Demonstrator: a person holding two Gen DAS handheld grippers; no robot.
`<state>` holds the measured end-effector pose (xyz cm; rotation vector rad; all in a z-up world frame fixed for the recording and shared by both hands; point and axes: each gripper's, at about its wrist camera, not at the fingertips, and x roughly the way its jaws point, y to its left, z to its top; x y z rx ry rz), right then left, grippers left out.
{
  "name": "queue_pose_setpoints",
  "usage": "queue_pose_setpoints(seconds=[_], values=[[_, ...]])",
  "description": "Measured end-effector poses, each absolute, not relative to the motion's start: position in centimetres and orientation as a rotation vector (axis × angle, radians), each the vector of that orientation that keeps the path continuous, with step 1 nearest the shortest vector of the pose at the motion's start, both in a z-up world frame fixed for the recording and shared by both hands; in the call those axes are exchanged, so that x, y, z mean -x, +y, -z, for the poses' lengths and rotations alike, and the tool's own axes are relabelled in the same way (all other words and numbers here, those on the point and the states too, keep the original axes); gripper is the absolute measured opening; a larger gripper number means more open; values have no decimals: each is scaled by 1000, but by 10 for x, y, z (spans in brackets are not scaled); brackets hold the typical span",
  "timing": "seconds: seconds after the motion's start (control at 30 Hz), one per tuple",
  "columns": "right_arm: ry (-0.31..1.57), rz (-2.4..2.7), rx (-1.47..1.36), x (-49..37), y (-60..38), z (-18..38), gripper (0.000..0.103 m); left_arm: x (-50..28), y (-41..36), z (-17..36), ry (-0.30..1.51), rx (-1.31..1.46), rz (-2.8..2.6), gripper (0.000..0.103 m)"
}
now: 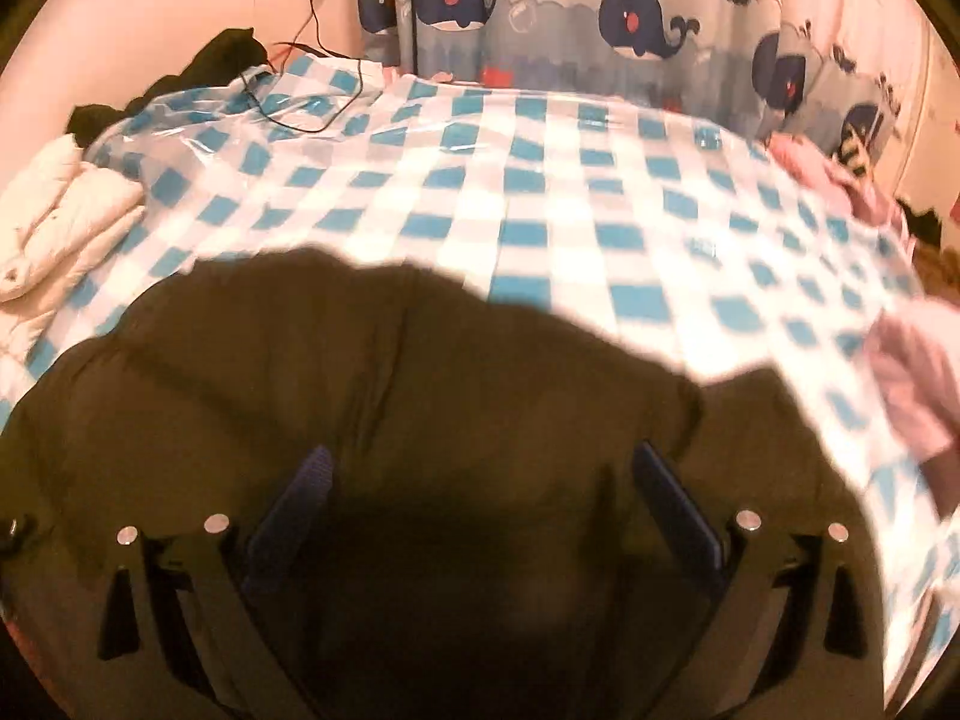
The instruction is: Fold large clothes
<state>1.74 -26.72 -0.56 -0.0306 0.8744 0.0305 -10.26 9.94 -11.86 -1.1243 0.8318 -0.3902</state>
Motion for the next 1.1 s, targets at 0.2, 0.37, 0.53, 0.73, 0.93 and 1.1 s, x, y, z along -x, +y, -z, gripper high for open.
queue_pose_setpoints(seconds=[0.2, 0.37, 0.53, 0.73, 0.93, 1.1], values=[[1055, 20, 65, -79, -263, 70, 97, 110, 102, 126, 832, 1143, 369, 39], [1080, -50, 20, -65, -274, 49, 97, 106, 109, 137, 859, 1219, 348, 53], [988, -113, 157, 3, -258, 26, 97, 98, 103, 132, 857, 1193, 353, 58], [1045, -110, 202, 7, -249, 52, 97, 102, 98, 124, 821, 1126, 377, 24], [955, -121, 217, 58, -242, 34, 97, 107, 102, 121, 804, 1112, 376, 20], [1006, -133, 202, 57, -243, 46, 97, 107, 99, 119, 792, 1098, 368, 20]])
